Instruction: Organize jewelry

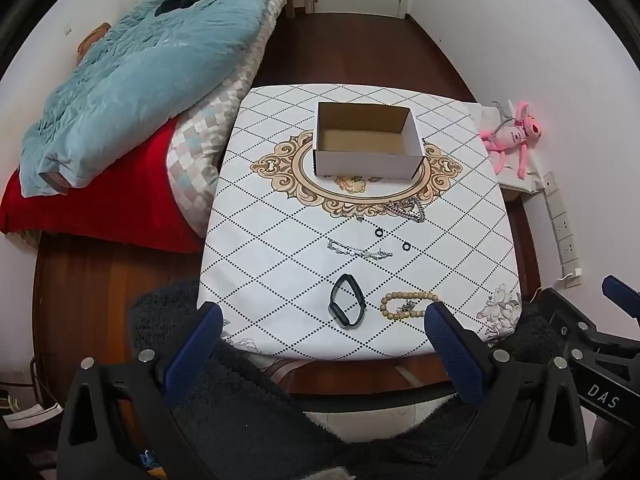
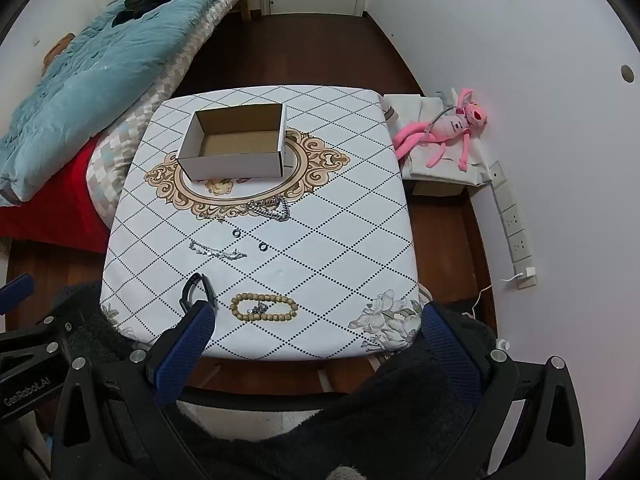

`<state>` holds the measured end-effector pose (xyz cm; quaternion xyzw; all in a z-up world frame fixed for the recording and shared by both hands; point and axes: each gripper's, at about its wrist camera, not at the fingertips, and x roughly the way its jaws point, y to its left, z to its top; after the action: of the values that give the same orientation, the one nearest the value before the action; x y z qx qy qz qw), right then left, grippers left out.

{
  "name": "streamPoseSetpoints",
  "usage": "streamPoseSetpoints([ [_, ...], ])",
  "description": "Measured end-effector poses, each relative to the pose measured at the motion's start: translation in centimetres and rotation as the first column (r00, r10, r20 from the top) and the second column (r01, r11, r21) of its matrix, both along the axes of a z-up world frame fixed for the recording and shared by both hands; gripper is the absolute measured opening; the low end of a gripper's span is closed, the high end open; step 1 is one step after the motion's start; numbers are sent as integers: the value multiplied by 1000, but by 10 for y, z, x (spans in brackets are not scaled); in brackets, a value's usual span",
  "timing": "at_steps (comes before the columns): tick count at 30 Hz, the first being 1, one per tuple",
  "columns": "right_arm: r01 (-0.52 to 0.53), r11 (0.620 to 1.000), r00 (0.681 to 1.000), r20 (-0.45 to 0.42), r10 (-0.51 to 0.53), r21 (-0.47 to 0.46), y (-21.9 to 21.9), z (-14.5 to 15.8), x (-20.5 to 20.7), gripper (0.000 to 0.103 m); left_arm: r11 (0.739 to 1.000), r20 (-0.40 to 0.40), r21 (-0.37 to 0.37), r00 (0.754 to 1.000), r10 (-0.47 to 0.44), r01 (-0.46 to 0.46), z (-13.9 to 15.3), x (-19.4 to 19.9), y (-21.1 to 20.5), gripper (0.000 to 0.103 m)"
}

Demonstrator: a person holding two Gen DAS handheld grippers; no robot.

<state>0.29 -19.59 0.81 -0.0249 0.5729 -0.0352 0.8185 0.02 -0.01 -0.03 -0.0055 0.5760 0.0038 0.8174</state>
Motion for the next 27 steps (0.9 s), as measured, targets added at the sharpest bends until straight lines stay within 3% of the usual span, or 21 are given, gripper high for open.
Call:
streamPoseSetpoints([
  [27, 9, 1000, 1000, 13, -9, -18, -4, 14, -4, 103, 1000, 17, 2, 1000, -14, 14, 9, -2, -2, 103],
])
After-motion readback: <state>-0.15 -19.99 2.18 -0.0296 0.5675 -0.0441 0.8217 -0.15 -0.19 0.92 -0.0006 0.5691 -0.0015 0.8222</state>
